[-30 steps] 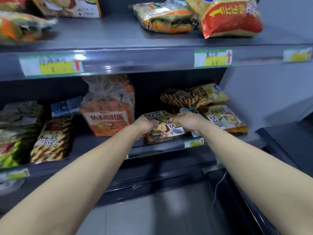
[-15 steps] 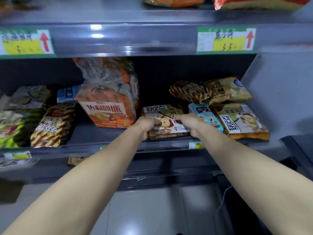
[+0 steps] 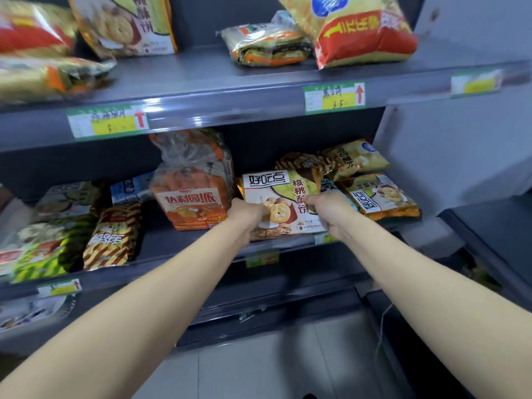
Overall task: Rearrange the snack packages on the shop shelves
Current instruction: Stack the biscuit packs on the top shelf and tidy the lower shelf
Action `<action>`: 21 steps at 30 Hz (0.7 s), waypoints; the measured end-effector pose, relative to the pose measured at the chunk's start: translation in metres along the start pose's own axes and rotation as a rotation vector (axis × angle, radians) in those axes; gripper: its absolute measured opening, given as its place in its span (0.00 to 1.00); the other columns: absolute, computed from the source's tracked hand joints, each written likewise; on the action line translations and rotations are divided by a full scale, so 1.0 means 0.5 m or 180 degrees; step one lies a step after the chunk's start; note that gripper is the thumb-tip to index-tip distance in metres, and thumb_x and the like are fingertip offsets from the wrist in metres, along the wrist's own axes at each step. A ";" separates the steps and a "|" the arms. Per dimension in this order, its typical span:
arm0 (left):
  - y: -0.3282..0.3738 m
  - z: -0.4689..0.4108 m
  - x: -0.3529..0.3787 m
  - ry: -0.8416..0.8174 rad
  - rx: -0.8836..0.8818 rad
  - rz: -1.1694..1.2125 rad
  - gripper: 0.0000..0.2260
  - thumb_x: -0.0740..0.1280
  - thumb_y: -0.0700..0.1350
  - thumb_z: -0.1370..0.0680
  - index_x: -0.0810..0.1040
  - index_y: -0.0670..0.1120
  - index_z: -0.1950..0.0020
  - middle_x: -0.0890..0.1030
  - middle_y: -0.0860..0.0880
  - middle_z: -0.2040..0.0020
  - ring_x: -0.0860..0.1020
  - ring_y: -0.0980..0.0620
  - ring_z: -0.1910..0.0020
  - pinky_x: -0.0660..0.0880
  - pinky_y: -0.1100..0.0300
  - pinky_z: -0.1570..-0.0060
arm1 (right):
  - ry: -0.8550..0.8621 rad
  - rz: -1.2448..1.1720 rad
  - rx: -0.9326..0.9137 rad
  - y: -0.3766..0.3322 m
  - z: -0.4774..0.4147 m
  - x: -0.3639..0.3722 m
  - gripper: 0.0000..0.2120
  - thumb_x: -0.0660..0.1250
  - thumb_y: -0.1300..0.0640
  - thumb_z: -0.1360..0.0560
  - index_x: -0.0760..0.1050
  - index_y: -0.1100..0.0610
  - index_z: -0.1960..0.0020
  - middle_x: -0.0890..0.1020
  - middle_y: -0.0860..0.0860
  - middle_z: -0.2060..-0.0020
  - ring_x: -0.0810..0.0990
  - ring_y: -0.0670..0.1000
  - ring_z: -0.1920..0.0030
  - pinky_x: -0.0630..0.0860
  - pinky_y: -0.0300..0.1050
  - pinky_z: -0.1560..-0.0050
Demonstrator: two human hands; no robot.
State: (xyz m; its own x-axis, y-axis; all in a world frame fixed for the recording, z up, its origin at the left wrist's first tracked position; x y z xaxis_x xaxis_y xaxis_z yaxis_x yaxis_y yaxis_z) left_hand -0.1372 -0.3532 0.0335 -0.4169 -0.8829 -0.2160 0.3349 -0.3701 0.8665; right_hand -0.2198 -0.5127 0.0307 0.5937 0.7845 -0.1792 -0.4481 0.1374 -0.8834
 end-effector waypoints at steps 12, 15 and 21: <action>0.097 0.192 -0.149 -0.0179 0.0974 -0.0065 0.28 0.74 0.44 0.29 0.63 0.41 0.36 0.75 0.43 0.41 0.77 0.43 0.44 0.77 0.46 0.45 | 0.1176 -0.0267 -0.0890 -0.100 0.253 0.014 0.17 0.63 0.48 0.34 0.74 0.54 0.48 0.78 0.57 0.46 0.82 0.58 0.55 0.82 0.56 0.55; 0.118 0.235 -0.187 -0.0116 0.1310 -0.0261 0.32 0.74 0.48 0.31 0.62 0.41 0.35 0.73 0.42 0.39 0.77 0.42 0.43 0.77 0.45 0.45 | 0.1351 -0.0386 -0.1095 -0.121 0.311 0.031 0.15 0.62 0.49 0.32 0.73 0.53 0.49 0.78 0.56 0.45 0.81 0.57 0.53 0.82 0.55 0.54; 0.185 0.308 -0.289 0.0065 0.1968 -0.0104 0.28 0.73 0.51 0.35 0.65 0.44 0.41 0.75 0.44 0.41 0.78 0.43 0.46 0.77 0.44 0.46 | 0.1636 -0.0583 -0.1786 -0.208 0.398 0.080 0.09 0.63 0.53 0.26 0.72 0.53 0.47 0.77 0.57 0.45 0.80 0.55 0.53 0.79 0.52 0.55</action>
State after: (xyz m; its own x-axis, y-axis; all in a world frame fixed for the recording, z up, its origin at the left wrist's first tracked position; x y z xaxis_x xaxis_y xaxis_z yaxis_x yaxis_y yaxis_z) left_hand -0.1762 -0.2155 0.2140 -0.4003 -0.8816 -0.2500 -0.2320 -0.1665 0.9584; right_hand -0.2825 -0.3749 0.2016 0.9219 0.3816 -0.0665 0.0105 -0.1962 -0.9805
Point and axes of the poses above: each hand's wrist, its own z-axis away from the middle knuckle, its own x-axis out of the palm, y = z × x, the point moved 6 cm from there along -z, towards the middle knuckle
